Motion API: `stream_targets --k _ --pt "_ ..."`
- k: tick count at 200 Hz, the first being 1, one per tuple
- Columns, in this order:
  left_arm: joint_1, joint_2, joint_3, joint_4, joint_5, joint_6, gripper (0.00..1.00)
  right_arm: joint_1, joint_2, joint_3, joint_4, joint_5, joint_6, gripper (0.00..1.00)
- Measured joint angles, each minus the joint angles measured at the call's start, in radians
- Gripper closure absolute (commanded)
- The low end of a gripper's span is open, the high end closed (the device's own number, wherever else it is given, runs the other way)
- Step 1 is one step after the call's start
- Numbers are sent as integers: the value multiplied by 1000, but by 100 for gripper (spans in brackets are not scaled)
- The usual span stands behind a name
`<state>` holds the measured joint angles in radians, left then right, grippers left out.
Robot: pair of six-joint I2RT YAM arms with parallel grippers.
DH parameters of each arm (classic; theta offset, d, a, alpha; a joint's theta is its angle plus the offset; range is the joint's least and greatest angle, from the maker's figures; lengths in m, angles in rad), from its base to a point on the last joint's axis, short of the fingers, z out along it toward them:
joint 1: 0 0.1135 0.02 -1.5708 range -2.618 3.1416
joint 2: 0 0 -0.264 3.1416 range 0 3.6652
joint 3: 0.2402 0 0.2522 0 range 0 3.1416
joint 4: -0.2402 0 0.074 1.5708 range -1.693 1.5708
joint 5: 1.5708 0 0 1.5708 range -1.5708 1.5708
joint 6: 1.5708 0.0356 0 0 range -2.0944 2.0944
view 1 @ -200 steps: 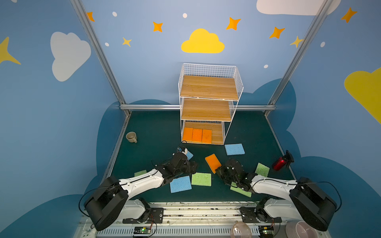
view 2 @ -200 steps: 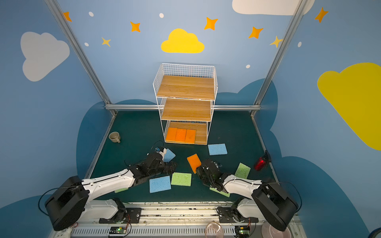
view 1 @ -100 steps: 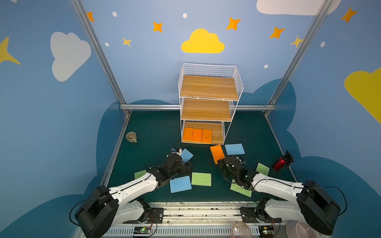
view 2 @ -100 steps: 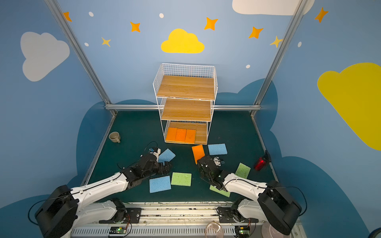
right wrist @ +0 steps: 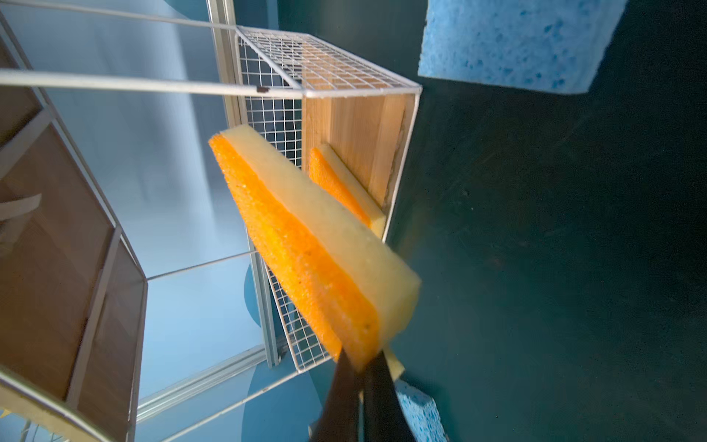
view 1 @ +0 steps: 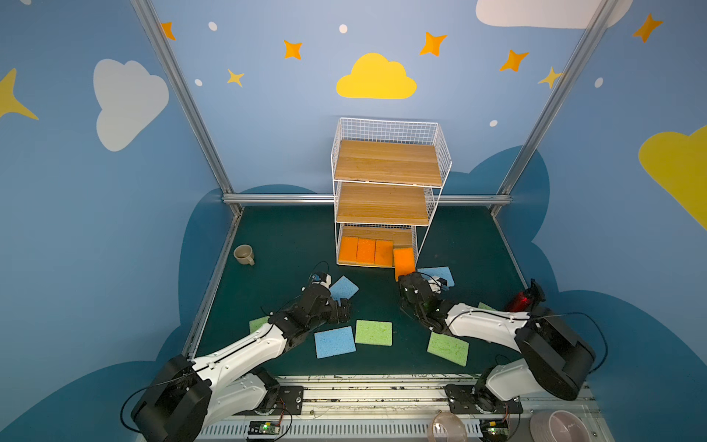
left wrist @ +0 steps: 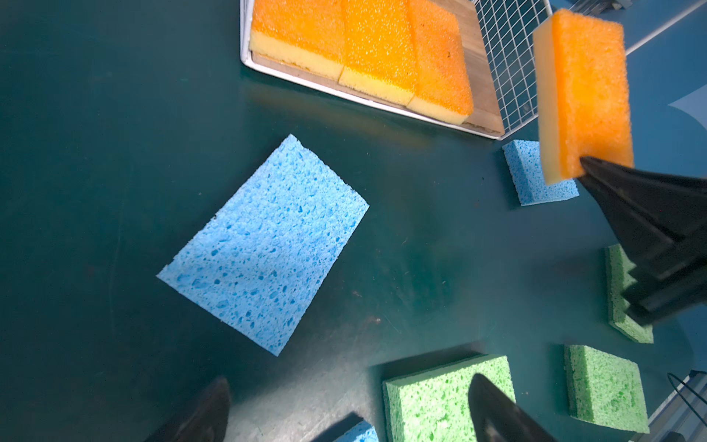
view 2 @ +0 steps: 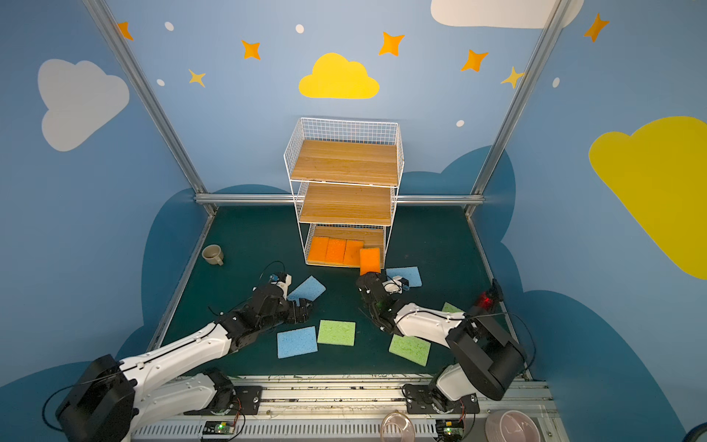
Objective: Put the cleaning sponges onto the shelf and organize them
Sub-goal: 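Lower the orange sponge onto the bottom shelf board beside the others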
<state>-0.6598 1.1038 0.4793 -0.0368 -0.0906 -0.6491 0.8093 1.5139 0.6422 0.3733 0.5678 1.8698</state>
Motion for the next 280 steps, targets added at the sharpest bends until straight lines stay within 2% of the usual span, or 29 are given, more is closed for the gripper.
stream_targets --k 47,121,280 --pt "3 0 -2 -4 16 2 4 -50 119 66 94 9 11 100" --pt "30 1 -42 4 28 7 4 -121 281 123 241 -64 11 100" --pt "50 29 -42 43 54 14 3 -190 391 166 285 -140 10 100"
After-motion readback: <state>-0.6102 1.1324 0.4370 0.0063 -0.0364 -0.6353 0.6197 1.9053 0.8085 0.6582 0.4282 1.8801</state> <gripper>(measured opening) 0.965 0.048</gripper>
